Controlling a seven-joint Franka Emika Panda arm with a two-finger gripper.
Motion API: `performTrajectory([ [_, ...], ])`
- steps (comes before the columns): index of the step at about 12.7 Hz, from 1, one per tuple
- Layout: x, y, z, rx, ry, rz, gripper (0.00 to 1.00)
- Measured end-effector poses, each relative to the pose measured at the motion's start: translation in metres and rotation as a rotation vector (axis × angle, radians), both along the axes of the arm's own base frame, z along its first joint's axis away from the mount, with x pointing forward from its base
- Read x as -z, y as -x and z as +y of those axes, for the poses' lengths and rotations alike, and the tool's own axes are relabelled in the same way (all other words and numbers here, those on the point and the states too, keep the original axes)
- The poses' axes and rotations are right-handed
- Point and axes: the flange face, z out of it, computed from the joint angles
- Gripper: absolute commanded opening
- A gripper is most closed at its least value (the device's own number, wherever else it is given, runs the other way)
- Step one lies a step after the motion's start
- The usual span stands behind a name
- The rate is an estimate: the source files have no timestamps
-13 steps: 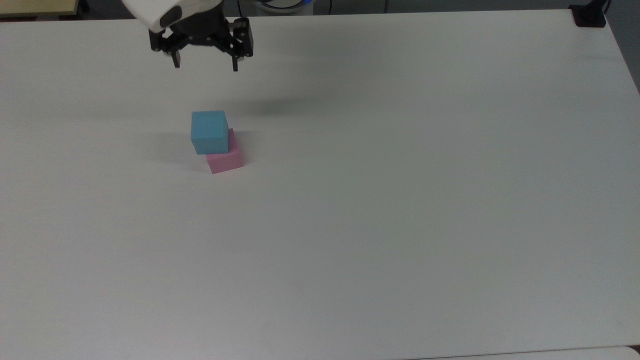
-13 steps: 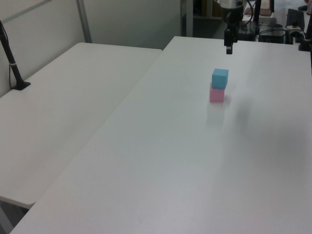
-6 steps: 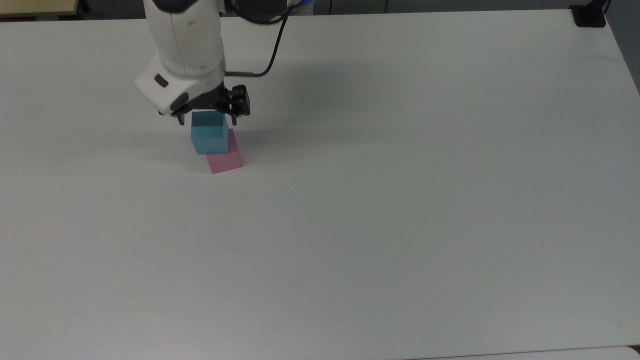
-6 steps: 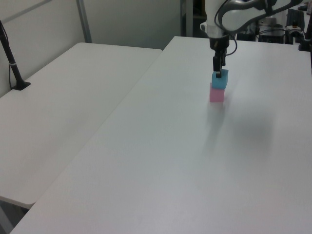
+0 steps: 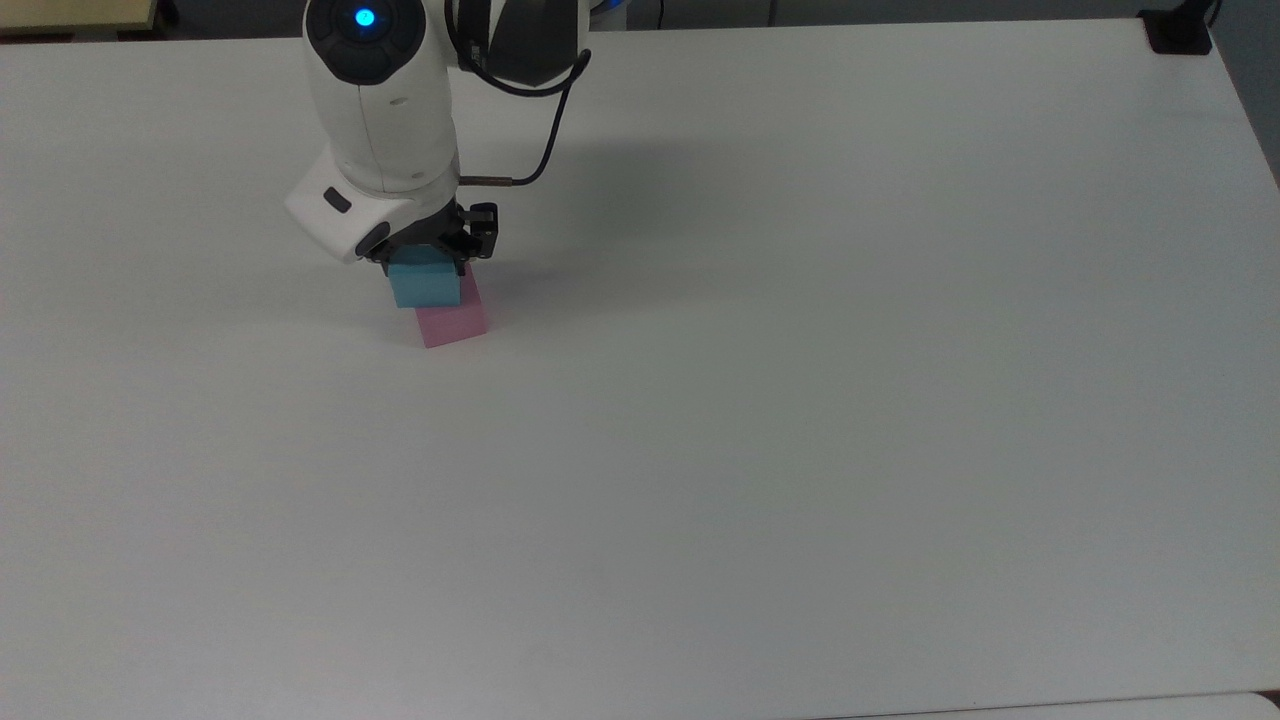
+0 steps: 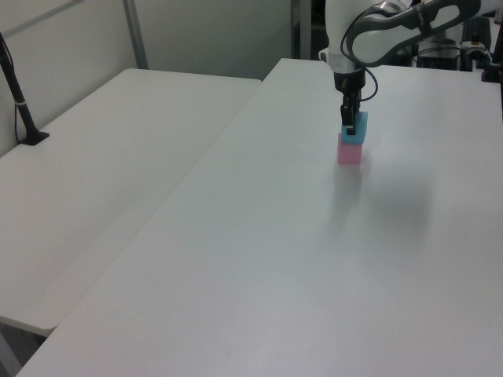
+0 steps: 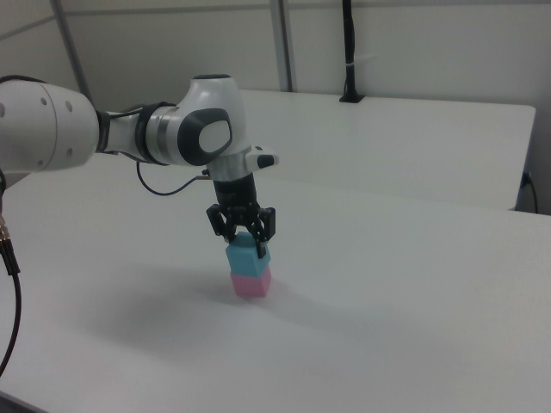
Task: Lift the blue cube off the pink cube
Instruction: 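Lower the gripper around the light-blue cube and close on it, then lift the light-blue cube off the pink cube and carry it aside, then lower the light-blue cube onto the table and open the gripper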
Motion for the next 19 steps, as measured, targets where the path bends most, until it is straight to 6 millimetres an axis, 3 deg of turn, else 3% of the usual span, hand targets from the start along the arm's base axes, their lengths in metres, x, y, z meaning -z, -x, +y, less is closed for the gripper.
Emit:
performTrajectory([
  [4,-0.017,0.0,-0.008,0.01,0.004,-0.03,0.15],
  [7,-0.034,0.001,-0.035,0.008,0.016,-0.053,0.15],
  [10,-0.038,0.002,-0.064,0.017,0.027,-0.082,0.15],
  [12,-0.029,-0.003,-0.083,0.031,0.037,-0.131,0.15],
  [15,0.002,-0.01,-0.118,0.048,0.054,-0.189,0.15],
  [19,0.043,-0.005,-0.171,0.053,0.064,-0.179,0.16],
])
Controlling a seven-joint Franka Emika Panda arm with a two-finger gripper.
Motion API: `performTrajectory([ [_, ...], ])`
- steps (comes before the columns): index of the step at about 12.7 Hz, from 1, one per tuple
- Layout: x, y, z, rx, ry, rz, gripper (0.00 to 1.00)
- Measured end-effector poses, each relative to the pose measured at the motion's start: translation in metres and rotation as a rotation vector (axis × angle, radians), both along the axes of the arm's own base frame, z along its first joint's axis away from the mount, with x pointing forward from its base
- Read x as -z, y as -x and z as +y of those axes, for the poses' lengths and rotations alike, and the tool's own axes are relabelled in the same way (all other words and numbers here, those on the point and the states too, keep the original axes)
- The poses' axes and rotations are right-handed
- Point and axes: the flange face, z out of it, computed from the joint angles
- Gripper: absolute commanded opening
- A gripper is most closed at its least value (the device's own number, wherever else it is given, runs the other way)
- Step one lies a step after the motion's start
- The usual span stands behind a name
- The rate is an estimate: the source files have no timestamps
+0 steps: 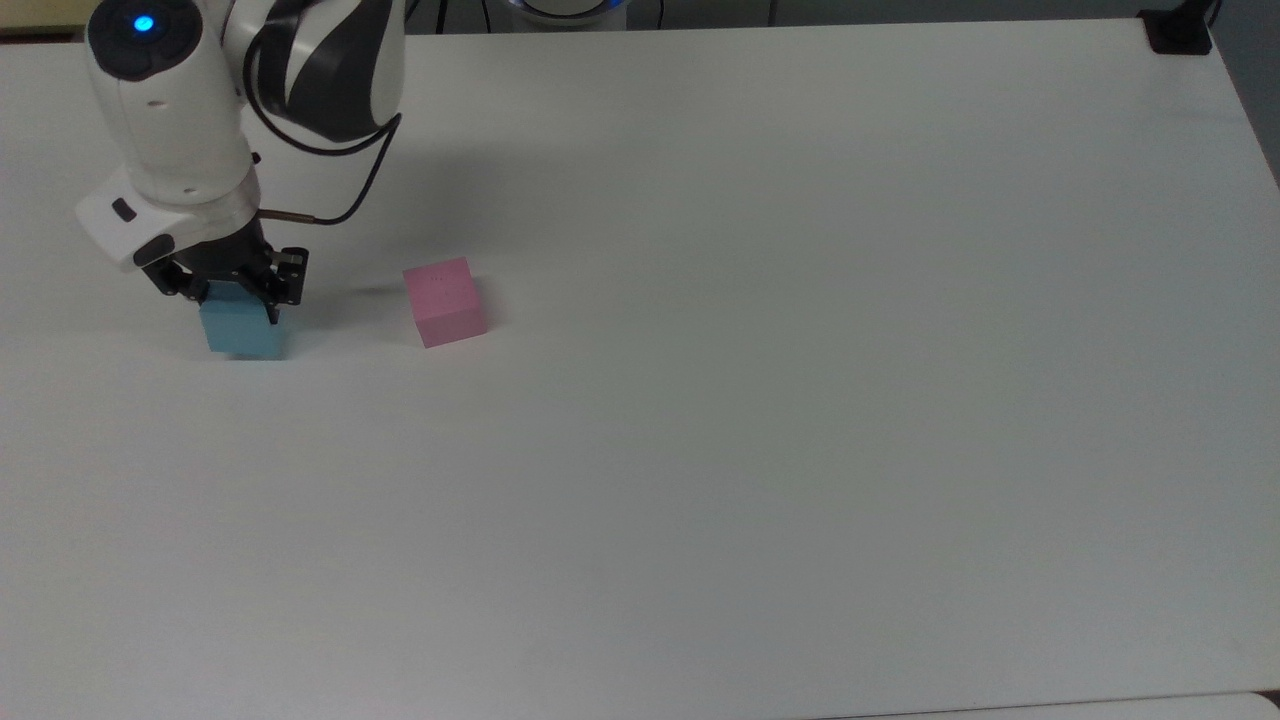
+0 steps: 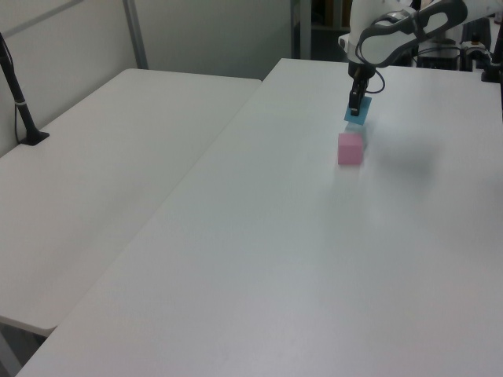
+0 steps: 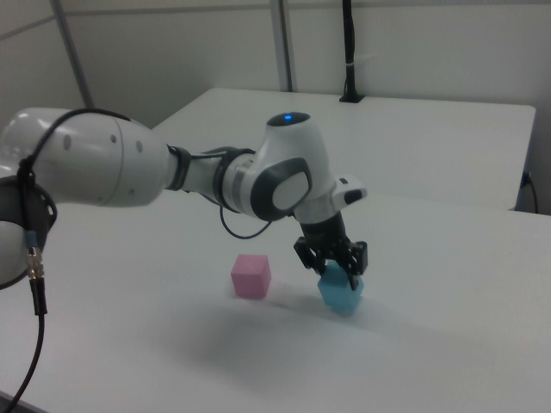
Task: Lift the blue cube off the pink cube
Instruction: 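Lower the light-blue cube onto the table and open the gripper, then raise the open gripper away from the light-blue cube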
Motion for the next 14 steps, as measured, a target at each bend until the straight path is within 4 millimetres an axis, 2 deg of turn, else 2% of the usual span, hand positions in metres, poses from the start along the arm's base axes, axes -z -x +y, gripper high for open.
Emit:
performTrajectory([
  [3,0.012,-0.003,-0.004,-0.029,0.001,0.018,0.16],
  [4,0.012,-0.003,-0.004,-0.046,0.002,0.02,0.27],
  [5,0.012,-0.003,-0.004,-0.062,0.003,0.023,0.48],
  [6,0.012,-0.003,-0.004,-0.067,0.004,0.025,0.87],
  [7,0.013,-0.003,-0.004,-0.069,0.004,0.026,1.0],
  [11,0.021,-0.001,-0.005,-0.051,-0.004,0.038,1.0],
  [12,0.017,-0.003,-0.004,-0.017,-0.004,0.023,1.0],
  [13,-0.001,-0.008,0.004,0.055,-0.002,-0.022,1.0],
  [14,-0.026,-0.013,0.019,0.139,-0.008,-0.061,1.0],
])
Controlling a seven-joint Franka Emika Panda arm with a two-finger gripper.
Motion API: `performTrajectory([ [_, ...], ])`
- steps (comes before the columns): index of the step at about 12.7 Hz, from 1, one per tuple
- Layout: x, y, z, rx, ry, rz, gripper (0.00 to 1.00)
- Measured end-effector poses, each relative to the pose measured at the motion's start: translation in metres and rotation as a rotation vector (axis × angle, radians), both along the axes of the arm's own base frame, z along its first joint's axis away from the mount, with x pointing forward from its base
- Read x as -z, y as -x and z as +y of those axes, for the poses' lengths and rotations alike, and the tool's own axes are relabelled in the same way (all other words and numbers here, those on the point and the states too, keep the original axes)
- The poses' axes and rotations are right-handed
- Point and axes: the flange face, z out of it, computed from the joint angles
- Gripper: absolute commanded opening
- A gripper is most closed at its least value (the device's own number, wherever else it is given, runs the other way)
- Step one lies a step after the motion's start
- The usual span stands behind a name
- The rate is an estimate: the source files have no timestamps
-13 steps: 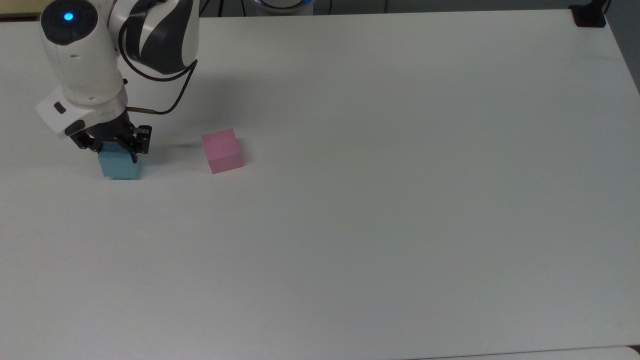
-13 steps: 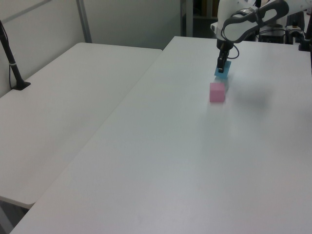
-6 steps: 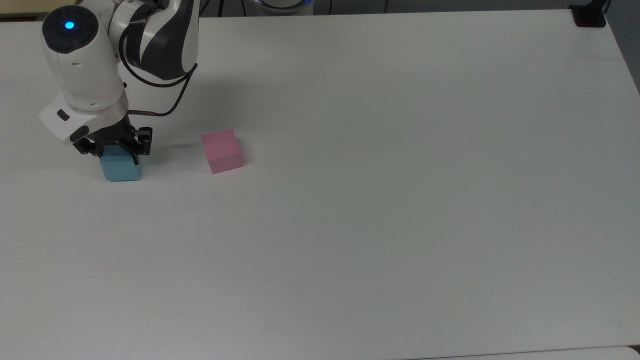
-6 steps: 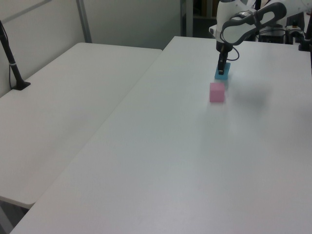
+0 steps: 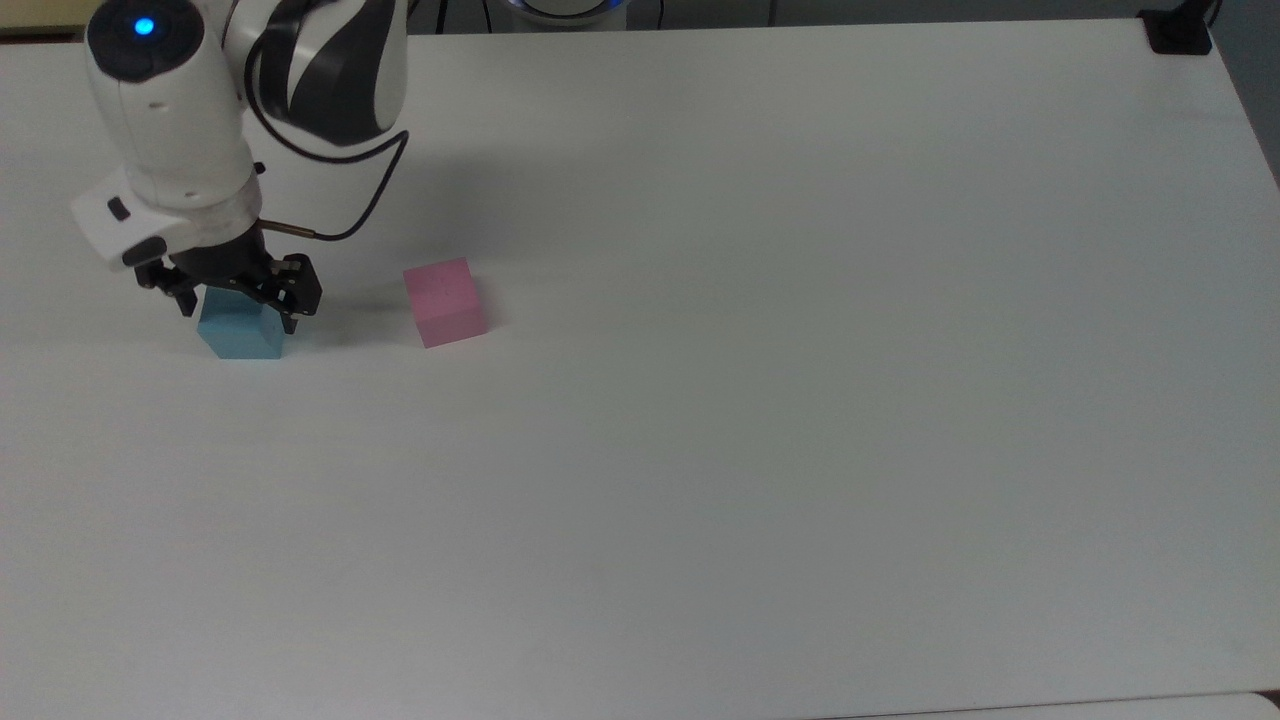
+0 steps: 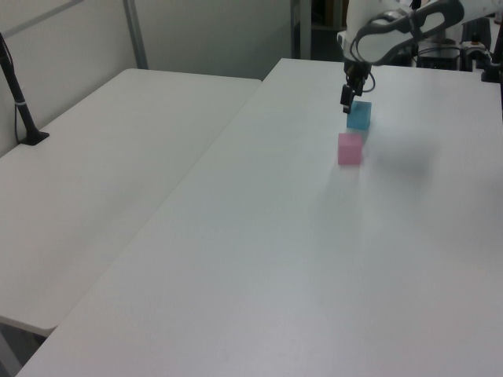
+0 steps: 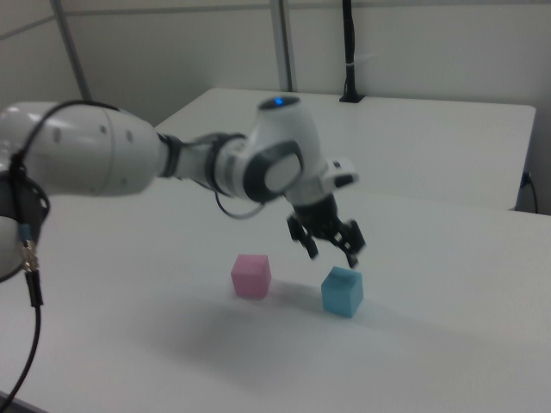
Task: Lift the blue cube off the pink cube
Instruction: 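Raise the open gripper away from the light-blue cube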
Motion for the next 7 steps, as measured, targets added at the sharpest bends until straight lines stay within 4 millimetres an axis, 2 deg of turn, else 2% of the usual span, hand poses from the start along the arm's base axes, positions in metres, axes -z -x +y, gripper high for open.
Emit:
performTrajectory([
  [1,-0.029,-0.001,0.027,0.067,-0.015,-0.008,1.0],
  [2,-0.048,0.001,0.049,0.09,-0.026,0.005,1.0],
  [3,-0.078,0.01,0.086,0.099,-0.041,0.044,1.0],
  [5,-0.118,0.029,0.126,0.082,-0.052,0.094,1.0],
  [7,-0.171,0.057,0.169,0.036,-0.059,0.113,1.0],
])
